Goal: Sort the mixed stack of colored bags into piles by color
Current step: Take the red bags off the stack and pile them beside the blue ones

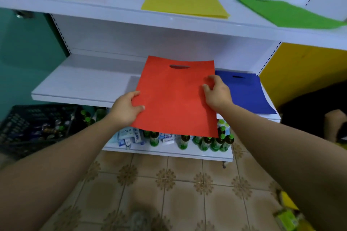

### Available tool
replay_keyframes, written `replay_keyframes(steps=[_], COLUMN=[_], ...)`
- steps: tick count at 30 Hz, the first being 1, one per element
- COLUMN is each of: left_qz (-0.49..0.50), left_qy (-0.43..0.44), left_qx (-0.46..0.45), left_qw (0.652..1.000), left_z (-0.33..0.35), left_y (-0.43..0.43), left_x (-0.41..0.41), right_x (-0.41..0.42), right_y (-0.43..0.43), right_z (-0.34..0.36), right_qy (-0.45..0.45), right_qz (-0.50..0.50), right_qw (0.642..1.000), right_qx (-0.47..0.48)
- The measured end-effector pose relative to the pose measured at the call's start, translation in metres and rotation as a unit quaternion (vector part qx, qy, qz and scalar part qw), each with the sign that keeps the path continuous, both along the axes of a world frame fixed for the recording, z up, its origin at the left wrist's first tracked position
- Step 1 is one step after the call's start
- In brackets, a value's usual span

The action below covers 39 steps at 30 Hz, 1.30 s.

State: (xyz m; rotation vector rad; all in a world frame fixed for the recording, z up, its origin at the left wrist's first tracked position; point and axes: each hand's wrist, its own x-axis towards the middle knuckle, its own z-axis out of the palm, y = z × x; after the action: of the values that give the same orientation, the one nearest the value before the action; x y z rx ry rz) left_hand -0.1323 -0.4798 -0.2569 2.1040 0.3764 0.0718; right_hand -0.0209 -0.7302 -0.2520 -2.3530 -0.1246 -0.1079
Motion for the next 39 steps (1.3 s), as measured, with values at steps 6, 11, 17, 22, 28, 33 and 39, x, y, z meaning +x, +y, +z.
replay_keyframes(steps=[6, 11, 17, 22, 28, 33, 39], left_qz=[-0.009, -0.048, -0.07, -0.058, -0.044, -0.108, -0.164], left_qy=[0.012, 0.04, 0.075, 0.064, 0.155, 0.221, 0.211], left_qx=[0.027, 0.063, 0.142, 0.182, 0.189, 0.211, 0.285], left_qw=[1.0, 0.996, 0.984, 0.98, 0.969, 0.946, 0.92], left_z=[-0.02, -0.047, -0.08, -0.109, -0.146, -0.155, -0.167], left_y=[0.027, 0.035, 0.02, 0.005, 0.005, 0.005, 0.002], left_x=[0.063, 0.116, 0.177, 0.22, 0.25, 0.234, 0.222], right_x=[0.058, 0.115, 0.182, 0.228, 0.258, 0.254, 0.249], right_y=[0.021, 0.025, 0.02, 0.016, 0.015, 0.018, 0.019], right_z=[-0.023, -0.052, -0.093, -0.122, -0.153, -0.17, -0.178], right_qy=[0.008, 0.019, 0.061, 0.078, 0.124, 0.194, 0.22], right_qz=[0.002, -0.006, -0.002, 0.022, 0.076, 0.094, 0.094], right_qw=[1.0, 0.999, 0.996, 0.991, 0.981, 0.964, 0.957], right_qx=[-0.014, -0.051, -0.066, -0.107, -0.13, -0.158, -0.163])
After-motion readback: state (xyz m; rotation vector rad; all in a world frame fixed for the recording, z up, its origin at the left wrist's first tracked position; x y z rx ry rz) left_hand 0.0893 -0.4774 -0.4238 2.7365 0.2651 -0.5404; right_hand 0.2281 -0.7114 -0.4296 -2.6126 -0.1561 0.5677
